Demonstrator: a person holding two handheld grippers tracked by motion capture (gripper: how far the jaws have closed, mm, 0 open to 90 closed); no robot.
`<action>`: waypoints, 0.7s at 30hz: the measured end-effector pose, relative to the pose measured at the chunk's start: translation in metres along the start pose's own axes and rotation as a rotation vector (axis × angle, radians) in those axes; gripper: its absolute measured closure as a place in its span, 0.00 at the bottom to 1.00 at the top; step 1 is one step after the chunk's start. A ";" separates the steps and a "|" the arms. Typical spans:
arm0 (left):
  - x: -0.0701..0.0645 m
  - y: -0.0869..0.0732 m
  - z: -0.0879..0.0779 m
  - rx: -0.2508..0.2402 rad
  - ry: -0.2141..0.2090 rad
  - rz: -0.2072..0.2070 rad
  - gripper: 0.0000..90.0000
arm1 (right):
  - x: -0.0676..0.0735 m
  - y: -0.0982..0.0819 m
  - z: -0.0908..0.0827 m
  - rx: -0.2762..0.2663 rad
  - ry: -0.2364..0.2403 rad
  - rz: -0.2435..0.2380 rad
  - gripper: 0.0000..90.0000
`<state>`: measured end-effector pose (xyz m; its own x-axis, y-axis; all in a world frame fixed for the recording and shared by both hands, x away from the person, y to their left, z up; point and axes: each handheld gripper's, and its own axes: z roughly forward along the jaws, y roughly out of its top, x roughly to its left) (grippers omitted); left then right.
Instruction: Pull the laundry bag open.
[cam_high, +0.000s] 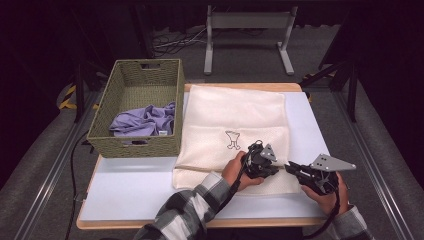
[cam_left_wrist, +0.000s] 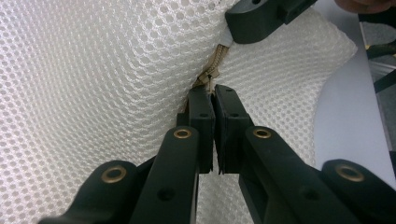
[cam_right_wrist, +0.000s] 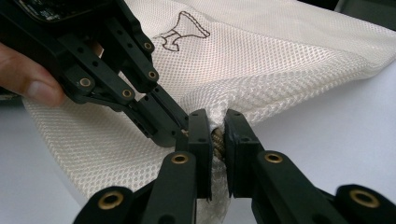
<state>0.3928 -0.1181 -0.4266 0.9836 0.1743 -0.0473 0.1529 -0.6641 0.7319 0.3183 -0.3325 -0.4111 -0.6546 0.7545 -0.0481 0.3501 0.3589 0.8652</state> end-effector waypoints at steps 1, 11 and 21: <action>0.001 -0.002 -0.001 0.007 -0.001 -0.005 0.97 | -0.001 0.000 -0.001 -0.001 -0.004 0.008 0.92; 0.005 -0.014 -0.008 0.022 0.000 -0.019 0.97 | -0.003 -0.002 -0.001 0.002 -0.014 0.023 0.92; 0.005 -0.024 -0.013 0.038 0.022 -0.009 0.97 | -0.006 -0.004 -0.001 0.007 -0.027 0.045 0.93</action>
<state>0.3925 -0.0918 -0.4353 0.9799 0.1958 -0.0382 0.1654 -0.6898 0.7048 0.3197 -0.3391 -0.4139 -0.6200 0.7842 -0.0227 0.3836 0.3282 0.8632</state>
